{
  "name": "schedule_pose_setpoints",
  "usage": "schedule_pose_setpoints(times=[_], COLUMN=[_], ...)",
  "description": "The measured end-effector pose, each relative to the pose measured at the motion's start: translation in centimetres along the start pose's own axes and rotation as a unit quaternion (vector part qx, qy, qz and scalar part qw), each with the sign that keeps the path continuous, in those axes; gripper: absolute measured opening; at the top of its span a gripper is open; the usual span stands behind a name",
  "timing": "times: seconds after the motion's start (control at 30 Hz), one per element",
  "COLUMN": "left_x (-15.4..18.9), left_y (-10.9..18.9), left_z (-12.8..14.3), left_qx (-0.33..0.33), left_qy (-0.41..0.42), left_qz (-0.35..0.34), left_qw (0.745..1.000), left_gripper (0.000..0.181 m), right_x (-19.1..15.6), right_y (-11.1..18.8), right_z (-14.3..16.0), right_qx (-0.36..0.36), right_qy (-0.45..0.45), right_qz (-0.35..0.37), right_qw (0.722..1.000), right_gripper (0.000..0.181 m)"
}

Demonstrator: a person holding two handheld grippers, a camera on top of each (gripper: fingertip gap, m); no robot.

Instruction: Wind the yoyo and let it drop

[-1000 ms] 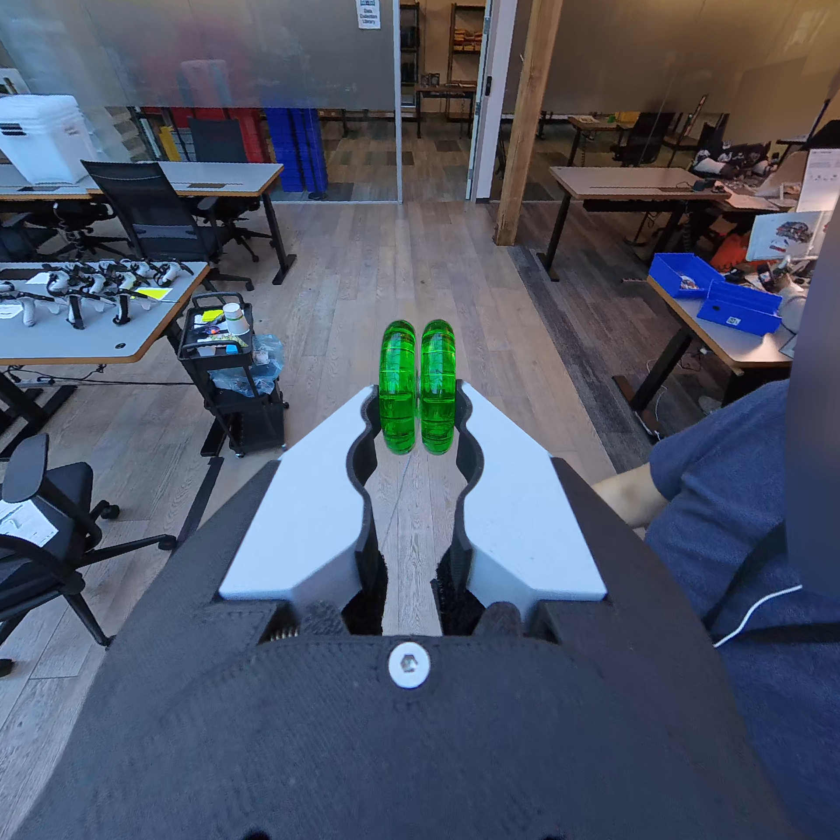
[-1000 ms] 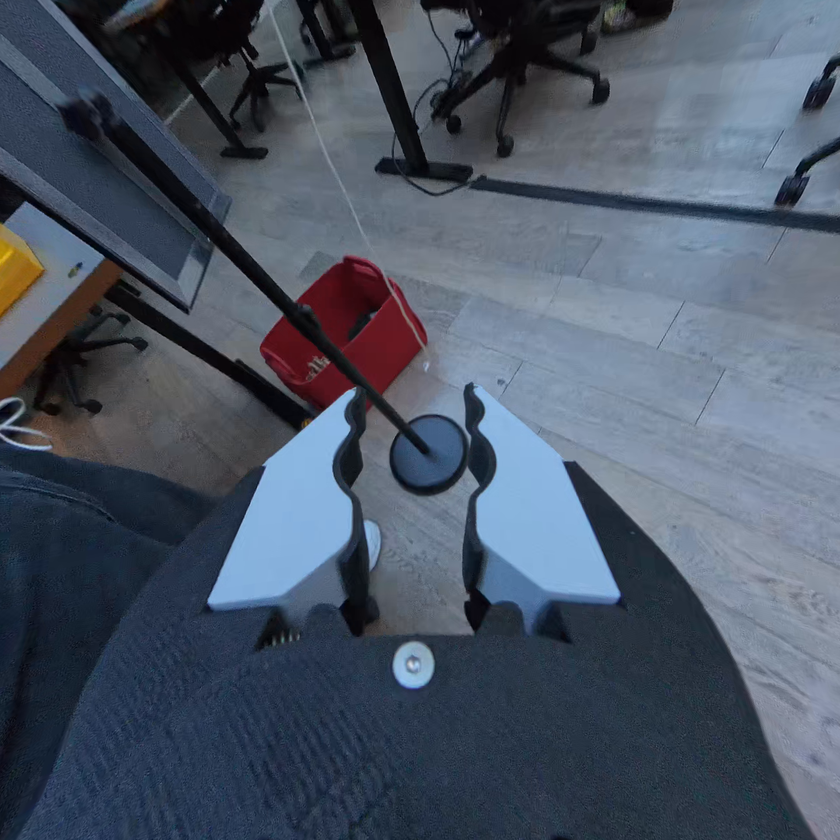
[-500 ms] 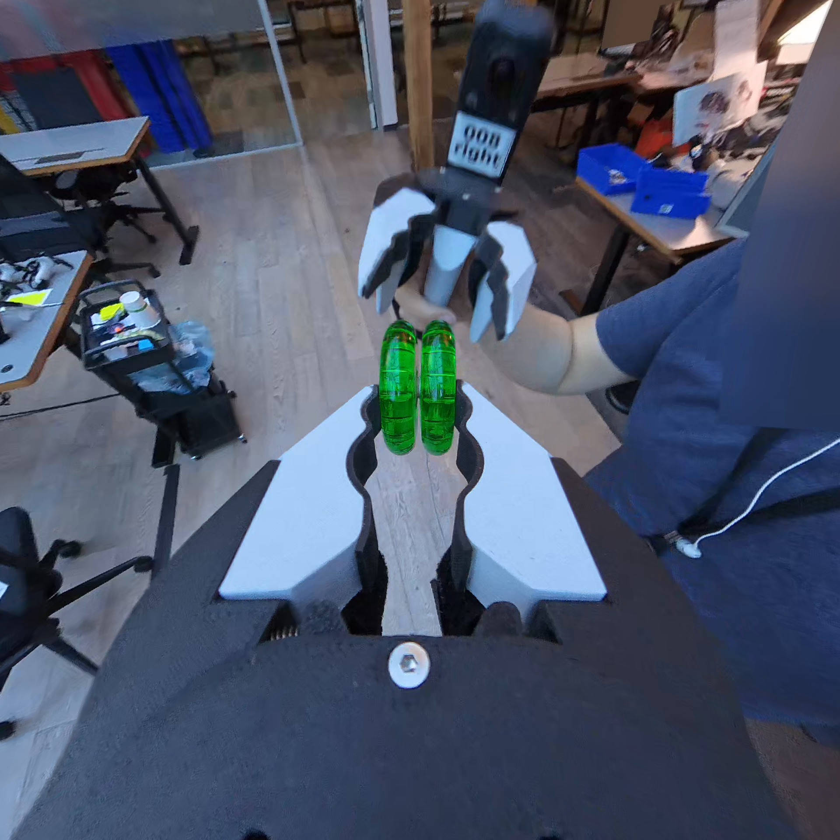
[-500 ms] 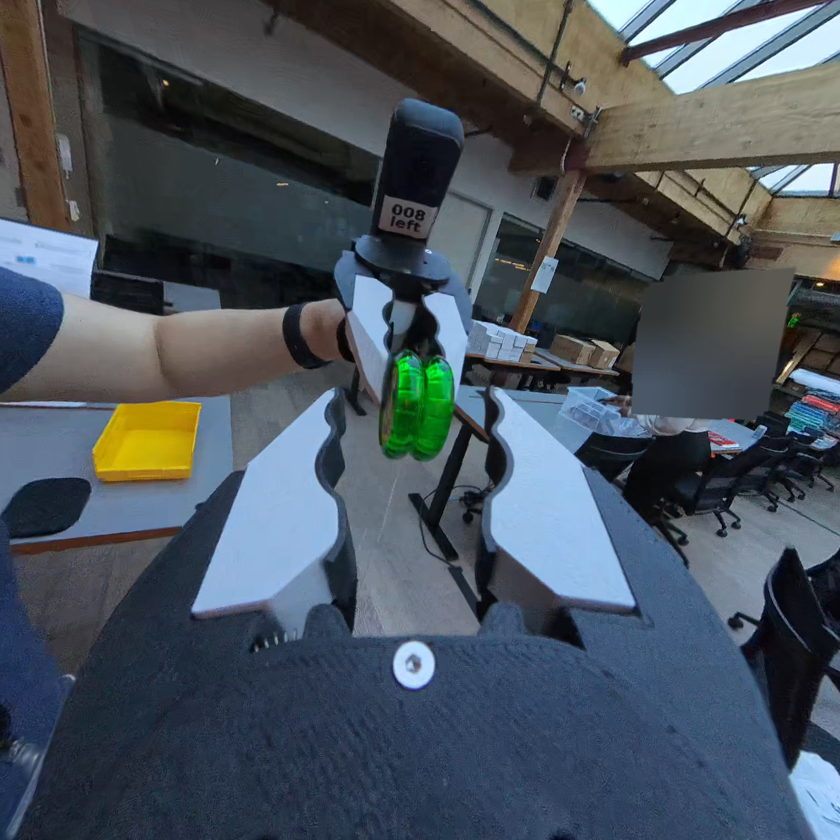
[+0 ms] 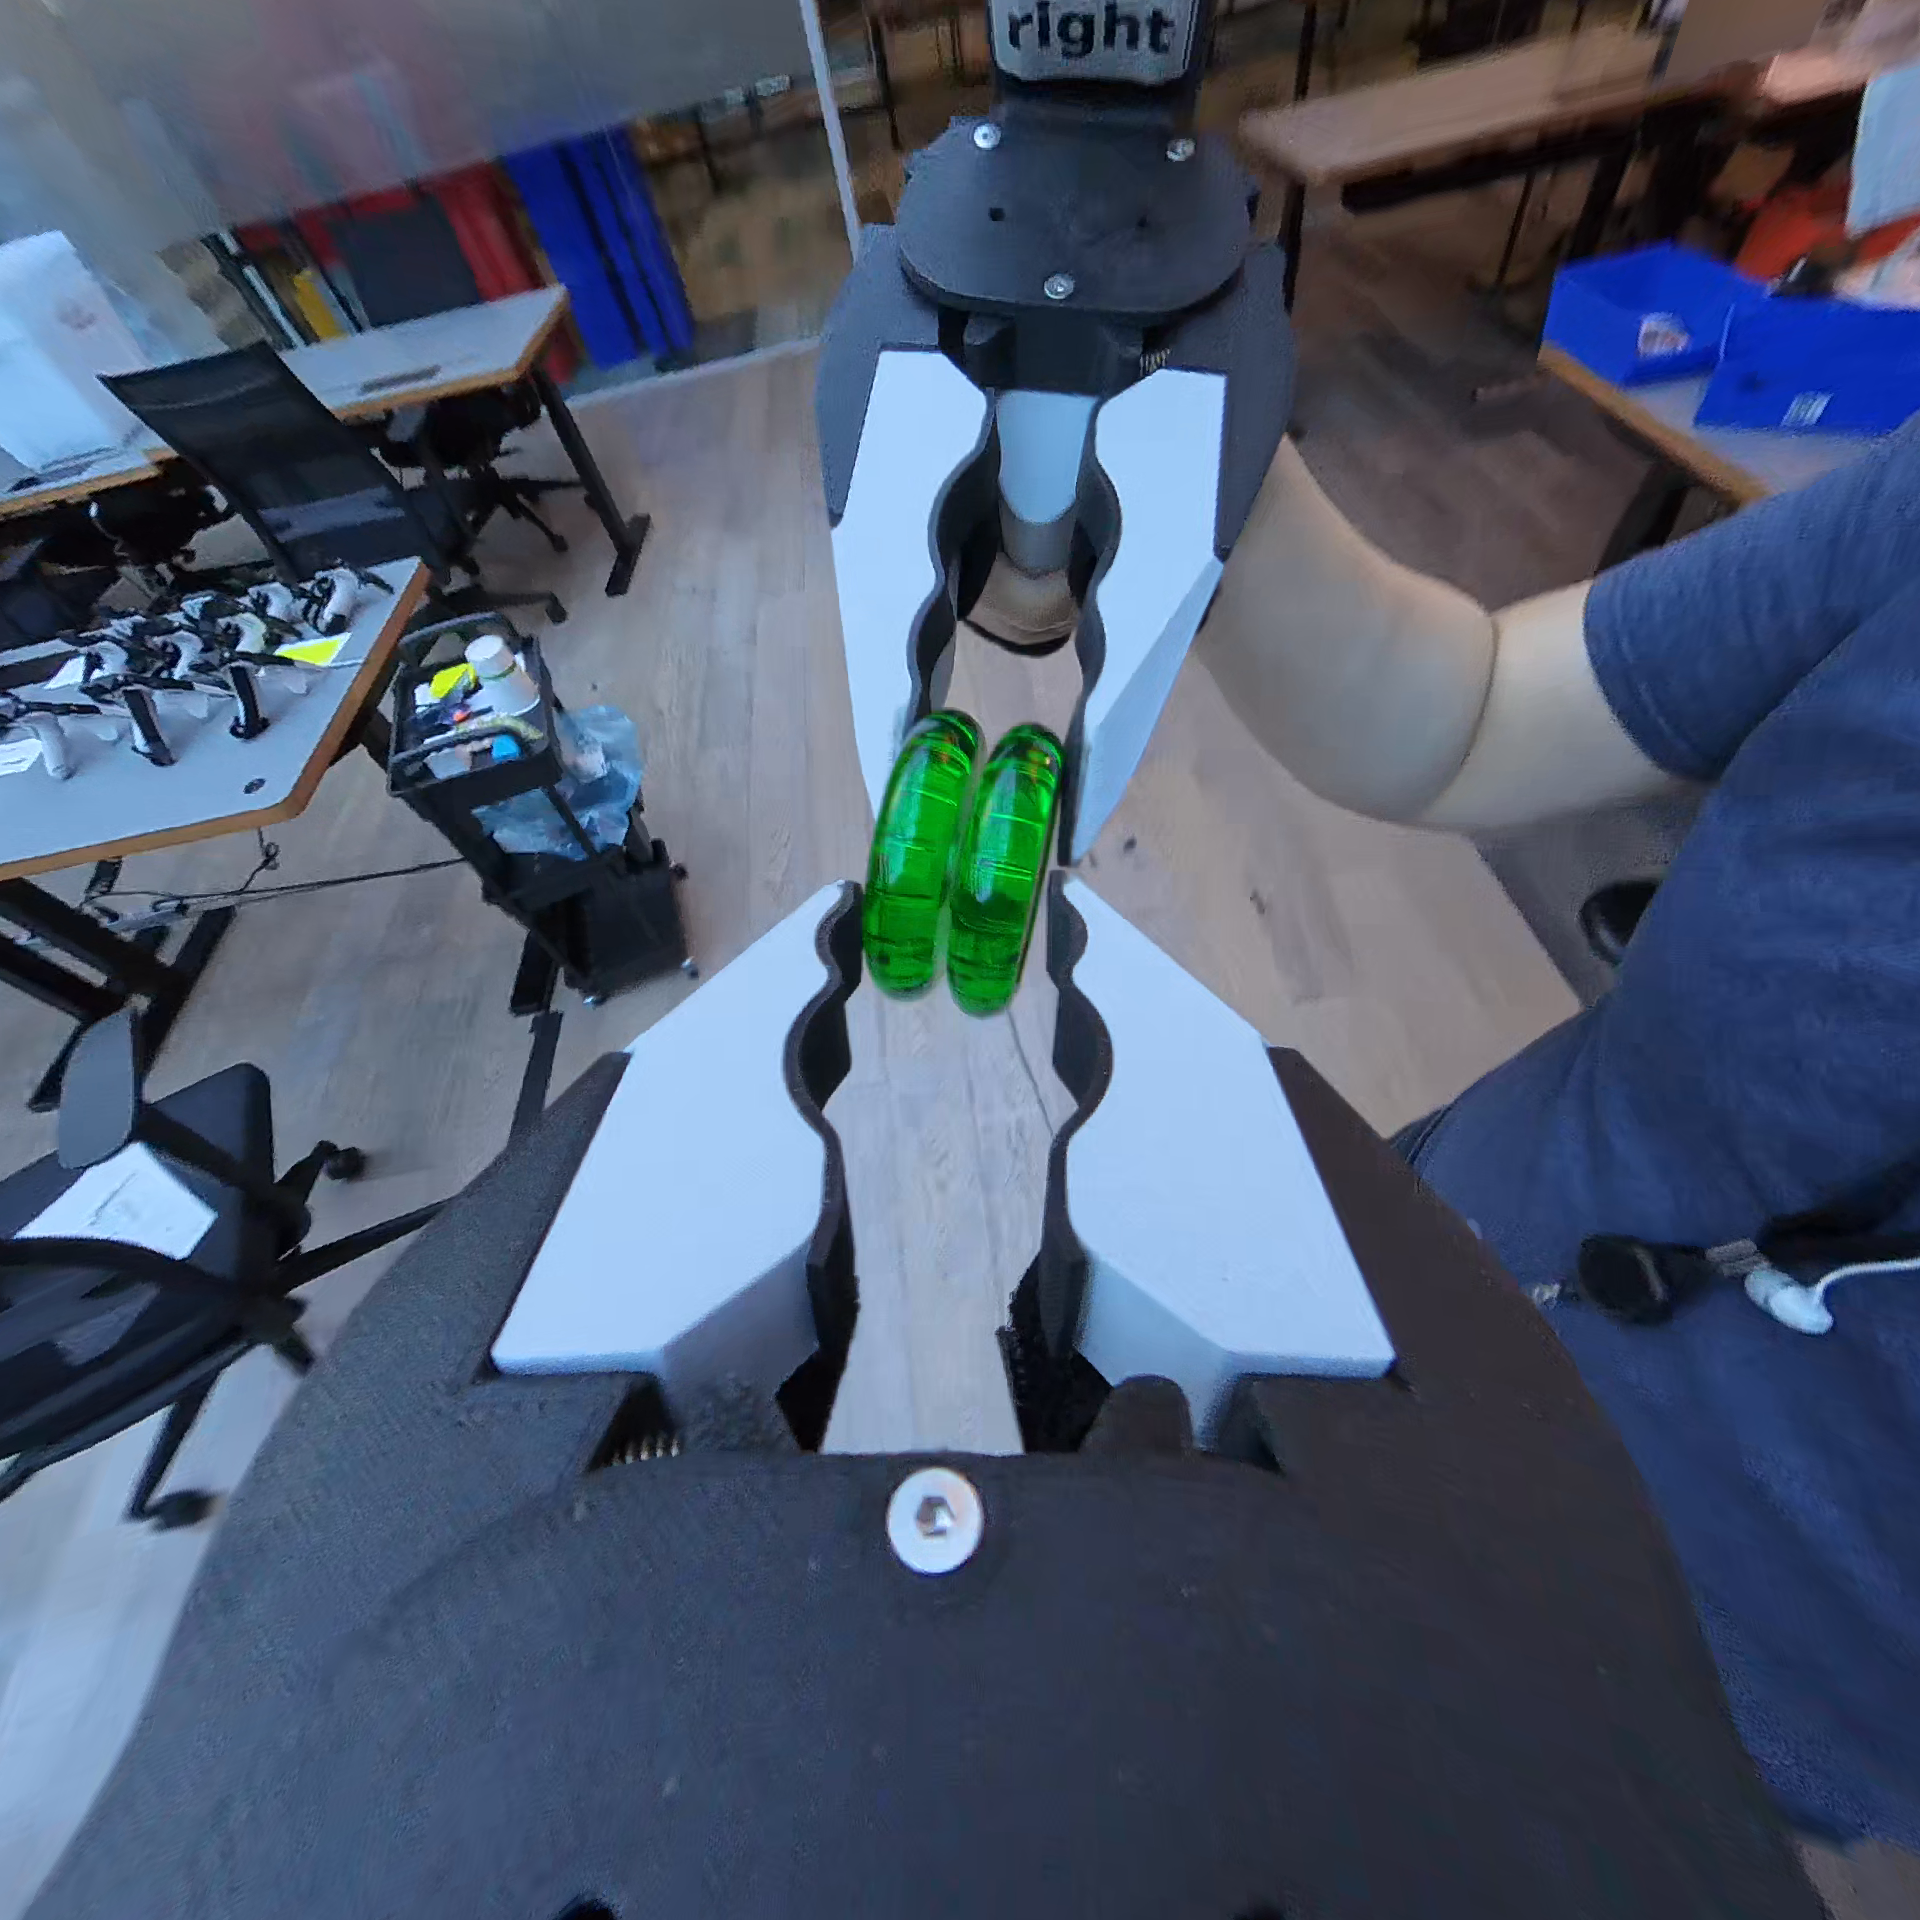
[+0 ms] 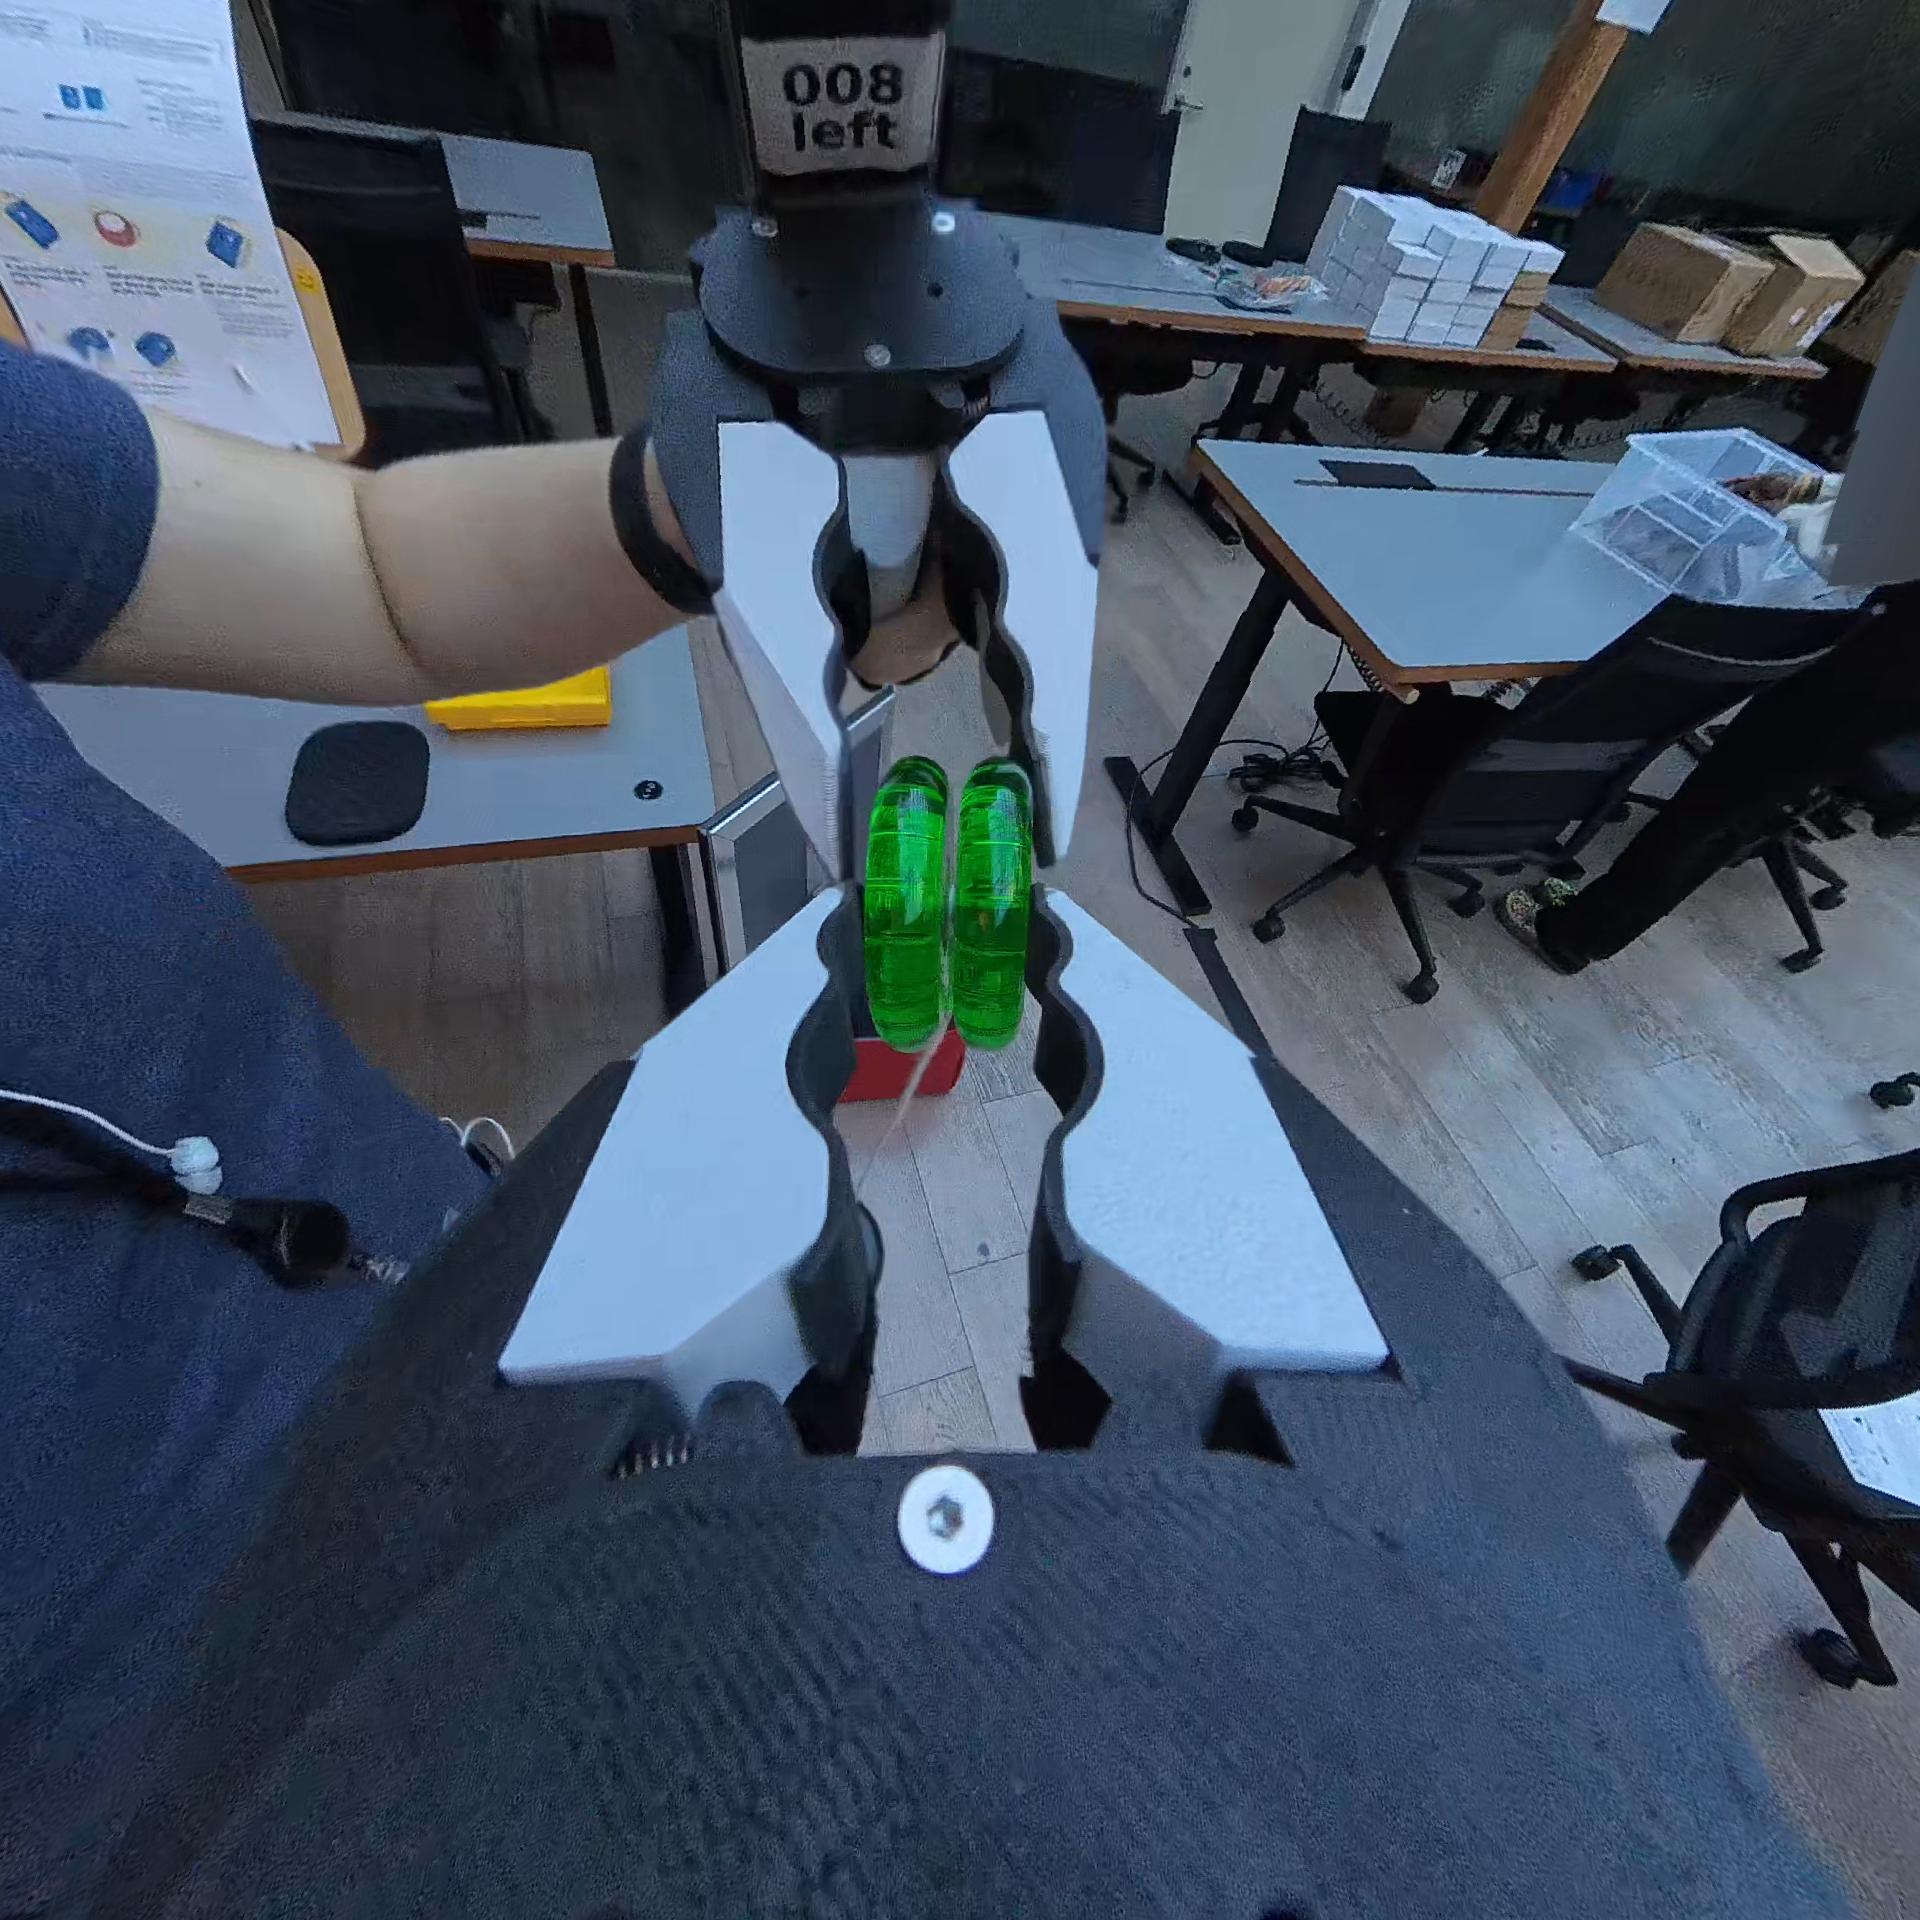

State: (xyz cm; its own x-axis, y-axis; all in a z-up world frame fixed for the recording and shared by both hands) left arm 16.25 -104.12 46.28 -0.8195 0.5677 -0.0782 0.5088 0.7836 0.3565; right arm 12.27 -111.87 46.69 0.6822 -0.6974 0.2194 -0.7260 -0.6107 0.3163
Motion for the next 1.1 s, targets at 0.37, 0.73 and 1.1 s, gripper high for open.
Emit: schedule_pose_setpoints(times=[0.37,0.73,1.1], left_x=[0.9,3.0,4.6], left_y=[-1.7,-1.5,0.2], left_z=[5.4,7.2,6.6], left_qx=[0.361,0.225,0.345], left_qy=[0.112,0.031,0.106], left_qz=[0.044,-0.039,0.191], left_qw=[0.925,0.973,0.913], left_gripper=[0.028,0.029,0.074], right_x=[-0.7,-2.7,-7.0], right_y=[-1.1,-2.6,0.4], right_z=[3.4,4.9,0.8], right_qx=[0.212,0.077,-0.010], right_qy=[-0.209,-0.036,0.330], right_qz=[-0.063,-0.057,-0.104], right_qw=[0.952,0.995,0.938], right_gripper=[0.028,0.034,0.030])
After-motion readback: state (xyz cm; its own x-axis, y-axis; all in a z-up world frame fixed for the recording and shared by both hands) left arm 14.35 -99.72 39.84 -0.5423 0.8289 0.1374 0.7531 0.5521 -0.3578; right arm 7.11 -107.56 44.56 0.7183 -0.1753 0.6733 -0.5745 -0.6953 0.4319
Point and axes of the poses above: each gripper's, where its closed fingertips meet, y back along the fingers, z out of its underside, x = y × z across the jaws, the point moved 5 cm from there along y, back along the fingers, and after that the axes turned 10 degrees about z, right-handed, at the moved point
